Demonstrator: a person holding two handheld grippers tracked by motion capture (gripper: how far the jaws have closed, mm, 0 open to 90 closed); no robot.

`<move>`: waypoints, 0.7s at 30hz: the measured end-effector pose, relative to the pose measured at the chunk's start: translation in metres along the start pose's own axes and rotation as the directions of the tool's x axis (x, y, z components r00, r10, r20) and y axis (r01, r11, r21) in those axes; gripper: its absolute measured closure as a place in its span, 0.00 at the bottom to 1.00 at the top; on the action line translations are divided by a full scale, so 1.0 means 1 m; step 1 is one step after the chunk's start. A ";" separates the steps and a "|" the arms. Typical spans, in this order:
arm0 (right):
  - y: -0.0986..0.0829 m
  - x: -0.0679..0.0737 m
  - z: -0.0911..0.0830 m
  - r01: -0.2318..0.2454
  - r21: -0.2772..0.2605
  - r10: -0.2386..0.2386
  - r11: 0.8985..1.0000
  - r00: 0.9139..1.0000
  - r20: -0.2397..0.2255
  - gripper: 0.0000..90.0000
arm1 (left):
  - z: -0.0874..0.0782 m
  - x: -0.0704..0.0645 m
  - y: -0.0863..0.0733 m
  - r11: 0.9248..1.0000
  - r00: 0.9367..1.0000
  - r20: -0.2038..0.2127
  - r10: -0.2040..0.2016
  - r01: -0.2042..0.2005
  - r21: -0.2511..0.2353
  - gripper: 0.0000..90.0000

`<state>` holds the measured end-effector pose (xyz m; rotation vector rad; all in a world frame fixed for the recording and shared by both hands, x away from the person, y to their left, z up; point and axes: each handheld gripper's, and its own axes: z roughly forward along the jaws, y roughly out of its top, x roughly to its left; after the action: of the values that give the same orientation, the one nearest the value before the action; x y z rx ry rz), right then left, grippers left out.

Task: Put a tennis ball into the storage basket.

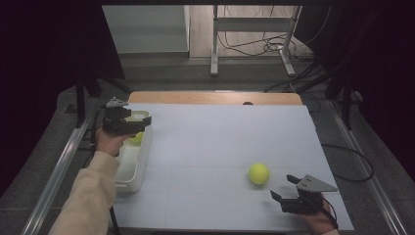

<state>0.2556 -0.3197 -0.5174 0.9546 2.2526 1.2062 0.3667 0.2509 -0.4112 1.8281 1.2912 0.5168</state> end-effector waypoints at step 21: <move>0.003 -0.001 0.003 -0.001 -0.010 0.001 1.000 1.000 -0.017 0.17 | -0.014 -0.023 -0.010 0.994 0.991 0.135 -0.015 0.029 -0.103 0.16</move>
<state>0.2588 -0.3176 -0.5167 0.9453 2.2578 1.2292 0.3416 0.2363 -0.4083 1.7298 1.1708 0.4332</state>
